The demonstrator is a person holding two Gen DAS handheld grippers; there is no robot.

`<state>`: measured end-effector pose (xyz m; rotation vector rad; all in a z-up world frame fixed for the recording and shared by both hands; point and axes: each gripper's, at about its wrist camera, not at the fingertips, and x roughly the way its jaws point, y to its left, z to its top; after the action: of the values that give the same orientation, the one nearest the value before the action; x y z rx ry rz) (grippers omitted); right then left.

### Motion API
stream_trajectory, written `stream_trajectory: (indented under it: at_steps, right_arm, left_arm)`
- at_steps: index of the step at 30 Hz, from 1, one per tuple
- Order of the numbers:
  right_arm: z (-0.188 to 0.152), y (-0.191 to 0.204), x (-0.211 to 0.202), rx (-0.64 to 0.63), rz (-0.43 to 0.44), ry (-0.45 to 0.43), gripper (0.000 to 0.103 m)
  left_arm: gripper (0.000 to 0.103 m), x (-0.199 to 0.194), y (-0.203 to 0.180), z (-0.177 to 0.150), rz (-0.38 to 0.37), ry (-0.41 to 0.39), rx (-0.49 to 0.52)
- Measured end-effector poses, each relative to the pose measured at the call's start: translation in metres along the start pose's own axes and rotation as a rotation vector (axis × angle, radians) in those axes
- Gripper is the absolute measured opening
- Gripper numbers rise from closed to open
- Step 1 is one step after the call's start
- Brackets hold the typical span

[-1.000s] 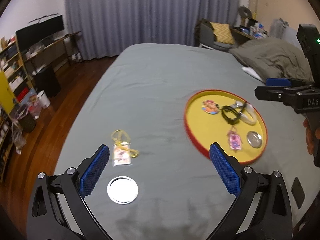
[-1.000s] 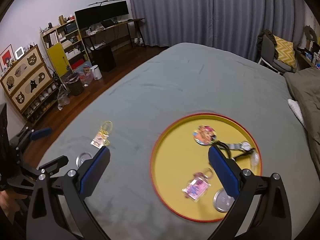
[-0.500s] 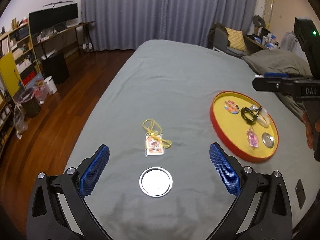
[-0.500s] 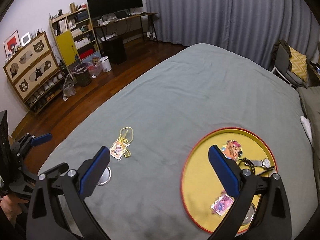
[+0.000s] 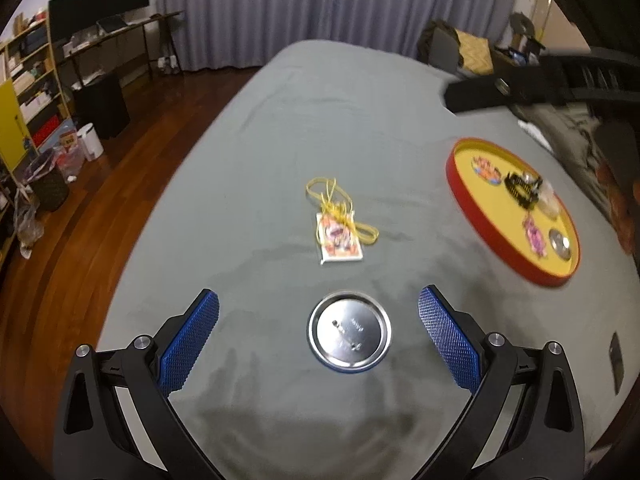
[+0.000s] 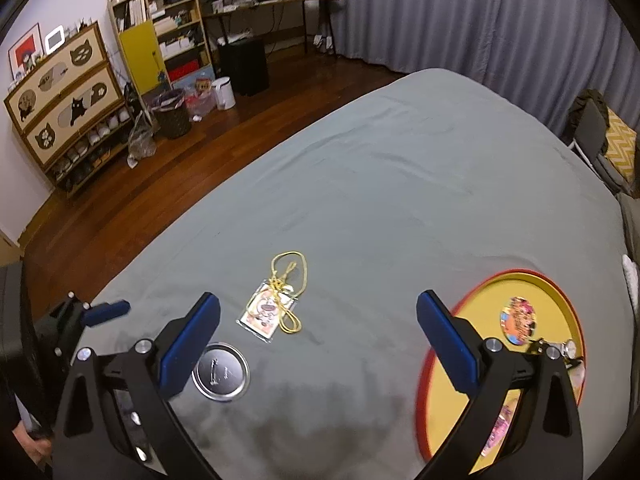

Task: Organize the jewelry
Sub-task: 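Move the left tool over the blue-rimmed silver badge back while the right tool approaches the yellow-cord charm card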

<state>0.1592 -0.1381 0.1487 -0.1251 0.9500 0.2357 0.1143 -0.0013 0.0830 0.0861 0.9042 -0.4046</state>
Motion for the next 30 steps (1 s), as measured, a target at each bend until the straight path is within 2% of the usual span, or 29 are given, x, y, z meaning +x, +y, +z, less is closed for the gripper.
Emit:
stream_trajectory:
  at_steps: [7, 21, 30]
  right_arm:
    - [0.008, 0.014, 0.044, 0.02, 0.029, 0.075, 0.095]
    - [0.005, 0.029, 0.113, 0.054, 0.047, 0.224, 0.095]
    - [0.0, 0.03, 0.141, 0.07, 0.046, 0.316, 0.095]
  left_arm:
    - [0.098, 0.027, -0.008, -0.018, 0.029, 0.021, 0.108]
    - [0.098, 0.065, -0.032, -0.042, 0.014, 0.066, 0.26]
    - [0.098, 0.075, -0.035, -0.047, 0.019, 0.078, 0.282]
